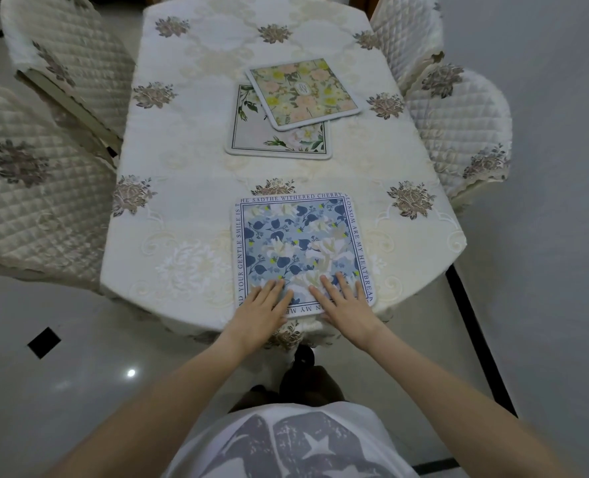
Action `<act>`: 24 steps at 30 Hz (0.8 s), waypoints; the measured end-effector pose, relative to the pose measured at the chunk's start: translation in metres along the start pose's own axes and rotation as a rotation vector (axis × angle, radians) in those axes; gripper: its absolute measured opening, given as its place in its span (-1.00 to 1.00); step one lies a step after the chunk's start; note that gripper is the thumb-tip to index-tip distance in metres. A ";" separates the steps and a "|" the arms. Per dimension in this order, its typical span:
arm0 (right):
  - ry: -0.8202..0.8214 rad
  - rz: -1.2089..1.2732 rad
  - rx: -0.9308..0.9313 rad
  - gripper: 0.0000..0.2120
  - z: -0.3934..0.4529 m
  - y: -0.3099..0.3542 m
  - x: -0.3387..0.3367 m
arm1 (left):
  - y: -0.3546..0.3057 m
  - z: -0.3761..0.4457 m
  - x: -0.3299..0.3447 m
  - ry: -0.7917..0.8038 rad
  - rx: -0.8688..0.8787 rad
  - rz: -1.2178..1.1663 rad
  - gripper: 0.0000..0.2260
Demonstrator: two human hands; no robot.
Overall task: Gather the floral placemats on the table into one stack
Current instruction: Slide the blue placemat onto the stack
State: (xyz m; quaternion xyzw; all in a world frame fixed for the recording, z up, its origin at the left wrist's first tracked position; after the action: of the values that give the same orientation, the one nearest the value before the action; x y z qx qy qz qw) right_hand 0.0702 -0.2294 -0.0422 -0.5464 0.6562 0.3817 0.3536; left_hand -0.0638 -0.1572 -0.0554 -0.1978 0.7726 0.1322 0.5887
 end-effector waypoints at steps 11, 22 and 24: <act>-0.018 0.012 0.027 -0.41 0.005 -0.003 0.005 | -0.004 0.000 -0.003 -0.010 0.016 0.061 -0.47; -0.172 0.011 -0.114 -0.57 0.015 -0.009 -0.033 | 0.007 0.022 -0.045 -0.123 -0.038 -0.082 -0.70; -0.192 0.024 -0.124 -0.58 0.024 -0.014 -0.041 | 0.013 0.031 -0.050 -0.108 -0.065 -0.114 -0.71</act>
State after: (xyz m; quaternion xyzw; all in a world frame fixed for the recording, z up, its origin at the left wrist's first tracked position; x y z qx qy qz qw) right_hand 0.0917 -0.1909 -0.0186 -0.5204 0.6010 0.4763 0.3757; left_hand -0.0320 -0.1248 -0.0163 -0.2532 0.7223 0.1342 0.6295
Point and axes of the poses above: each hand's wrist, its own z-axis towards the middle knuckle, its own x-axis out of the palm, y = z × x, the point moved 8 cm from there along z, towards the middle knuckle, and after that the axes turned 6 degrees about z, right-handed, at the moved point
